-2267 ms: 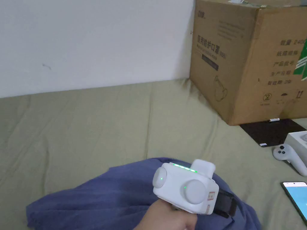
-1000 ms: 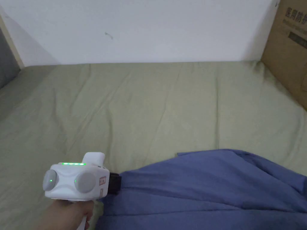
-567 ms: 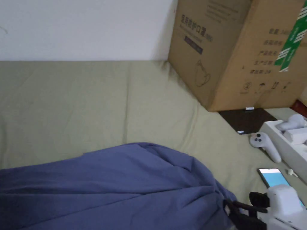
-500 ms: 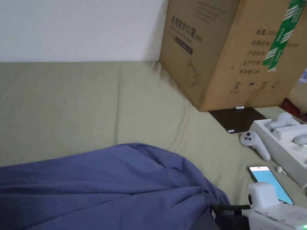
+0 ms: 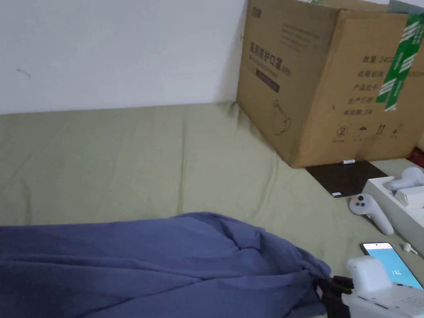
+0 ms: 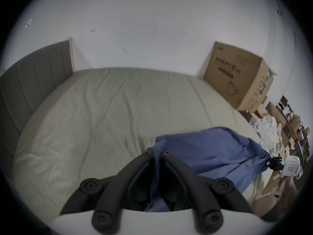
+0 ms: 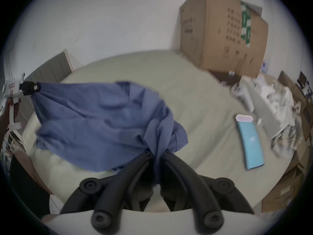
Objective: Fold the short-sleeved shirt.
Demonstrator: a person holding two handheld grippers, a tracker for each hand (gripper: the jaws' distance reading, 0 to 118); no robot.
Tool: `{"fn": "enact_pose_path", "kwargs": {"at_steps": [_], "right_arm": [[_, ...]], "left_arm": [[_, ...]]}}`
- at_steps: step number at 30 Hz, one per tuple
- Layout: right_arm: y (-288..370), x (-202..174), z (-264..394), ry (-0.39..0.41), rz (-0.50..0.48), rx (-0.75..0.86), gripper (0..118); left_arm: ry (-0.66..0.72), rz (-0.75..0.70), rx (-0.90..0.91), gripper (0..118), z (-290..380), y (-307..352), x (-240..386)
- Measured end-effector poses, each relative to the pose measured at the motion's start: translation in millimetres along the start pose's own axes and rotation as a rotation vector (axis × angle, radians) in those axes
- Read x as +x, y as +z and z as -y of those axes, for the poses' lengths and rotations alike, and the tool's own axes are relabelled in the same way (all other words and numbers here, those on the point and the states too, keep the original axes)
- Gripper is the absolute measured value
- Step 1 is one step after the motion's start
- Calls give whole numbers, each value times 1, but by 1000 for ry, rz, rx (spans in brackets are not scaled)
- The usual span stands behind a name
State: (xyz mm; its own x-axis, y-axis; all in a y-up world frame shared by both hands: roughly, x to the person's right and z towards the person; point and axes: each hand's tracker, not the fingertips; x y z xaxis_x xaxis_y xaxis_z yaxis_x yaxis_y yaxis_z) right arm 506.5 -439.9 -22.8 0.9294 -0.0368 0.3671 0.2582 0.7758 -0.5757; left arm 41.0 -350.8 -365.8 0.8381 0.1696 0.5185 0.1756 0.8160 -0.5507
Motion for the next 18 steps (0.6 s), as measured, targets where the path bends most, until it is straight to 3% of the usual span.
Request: {"fn": "enact_pose_path", "kwargs": {"at_steps": [5, 9, 11, 18], "right_arm": [[87, -10, -63, 122, -10, 162, 4], [146, -19, -119, 114, -23, 260, 4], [165, -24, -144, 170, -7, 315, 4], [152, -66, -253, 288, 40, 382, 4]], "left_arm": [[12, 1, 177, 4, -55, 95, -17], [18, -40, 317, 4, -97, 160, -42], [21, -56, 344, 4, -115, 184, -53], [36, -124, 399, 4, -169, 184, -85]]}}
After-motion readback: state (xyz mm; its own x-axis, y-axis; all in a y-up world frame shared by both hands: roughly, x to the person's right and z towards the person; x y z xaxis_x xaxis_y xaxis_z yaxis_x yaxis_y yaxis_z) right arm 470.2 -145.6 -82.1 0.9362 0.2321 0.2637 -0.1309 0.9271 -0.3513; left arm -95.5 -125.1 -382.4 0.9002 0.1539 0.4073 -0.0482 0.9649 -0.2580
